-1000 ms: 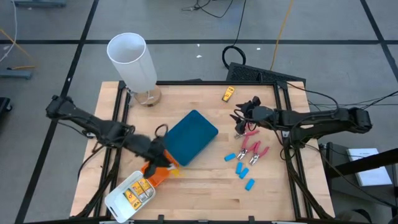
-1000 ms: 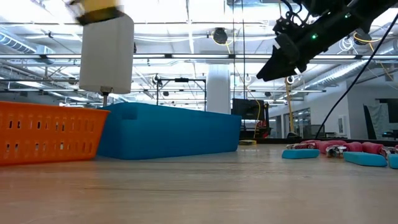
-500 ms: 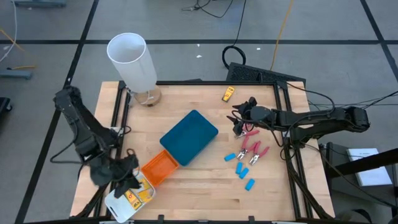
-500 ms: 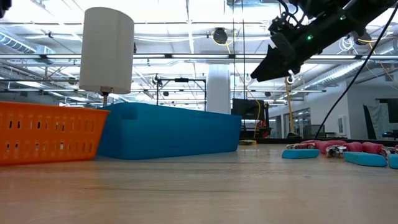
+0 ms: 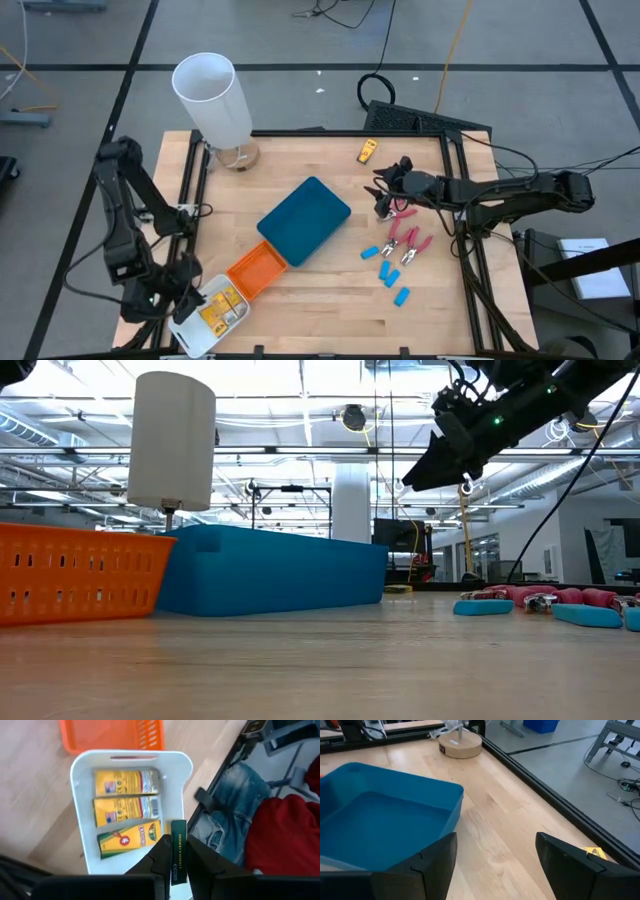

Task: Pick & Place School Supplies
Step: Put the yellow crayon box into the white bin

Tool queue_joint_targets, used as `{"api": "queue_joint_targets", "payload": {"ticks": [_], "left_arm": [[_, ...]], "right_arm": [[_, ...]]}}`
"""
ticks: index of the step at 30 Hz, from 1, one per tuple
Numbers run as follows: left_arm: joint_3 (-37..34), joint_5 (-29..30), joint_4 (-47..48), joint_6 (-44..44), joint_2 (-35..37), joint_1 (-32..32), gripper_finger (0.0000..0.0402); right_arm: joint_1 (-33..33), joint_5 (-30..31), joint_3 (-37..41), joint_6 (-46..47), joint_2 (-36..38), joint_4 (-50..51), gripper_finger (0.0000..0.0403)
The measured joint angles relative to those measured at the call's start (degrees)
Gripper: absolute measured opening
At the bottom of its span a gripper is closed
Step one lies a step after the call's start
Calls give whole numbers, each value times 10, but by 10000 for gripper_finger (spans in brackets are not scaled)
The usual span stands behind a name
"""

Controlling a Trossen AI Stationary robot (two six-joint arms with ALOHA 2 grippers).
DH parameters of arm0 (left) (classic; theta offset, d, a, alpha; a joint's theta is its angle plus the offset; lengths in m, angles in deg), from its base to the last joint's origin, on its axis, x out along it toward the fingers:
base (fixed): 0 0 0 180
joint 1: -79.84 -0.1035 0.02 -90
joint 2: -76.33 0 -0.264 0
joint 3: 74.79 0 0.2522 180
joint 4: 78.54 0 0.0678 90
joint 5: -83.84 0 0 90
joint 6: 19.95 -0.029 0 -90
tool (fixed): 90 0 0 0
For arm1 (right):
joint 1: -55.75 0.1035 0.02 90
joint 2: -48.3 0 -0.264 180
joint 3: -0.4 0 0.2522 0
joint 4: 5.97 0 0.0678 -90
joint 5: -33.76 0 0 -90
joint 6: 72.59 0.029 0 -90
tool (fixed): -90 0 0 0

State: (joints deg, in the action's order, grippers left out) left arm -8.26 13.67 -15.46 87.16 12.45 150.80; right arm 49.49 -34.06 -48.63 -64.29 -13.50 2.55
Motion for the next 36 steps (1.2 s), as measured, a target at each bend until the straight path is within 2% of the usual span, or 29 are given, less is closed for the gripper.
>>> {"api": "queue_joint_targets", "payload": {"ticks": [10, 17, 21, 24, 28, 32, 34, 36], "left_arm": [[0, 0, 0, 60, -17, 16, 119], [0, 7, 1, 61, -17, 15, 147], [0, 54, 1, 59, -17, 7, 147], [0, 123, 1, 33, -17, -13, 142], [0, 221, 0, -71, -17, -56, 132], [0, 314, -37, -250, -17, -129, 122], [0, 329, -92, -368, -17, -177, 117], [0, 297, -161, -485, -17, -228, 112]], "right_arm": [[0, 0, 27, 0, 0, -45, 261], [0, 0, 27, 0, 0, -45, 261], [0, 0, 27, -1, 0, -45, 261], [0, 0, 27, -1, 0, -45, 261], [0, 0, 27, -2, 0, -45, 261], [0, 0, 27, -2, 0, -51, 261], [0, 0, 27, -2, 0, -55, 261], [0, 0, 27, -2, 0, -58, 261]]}}
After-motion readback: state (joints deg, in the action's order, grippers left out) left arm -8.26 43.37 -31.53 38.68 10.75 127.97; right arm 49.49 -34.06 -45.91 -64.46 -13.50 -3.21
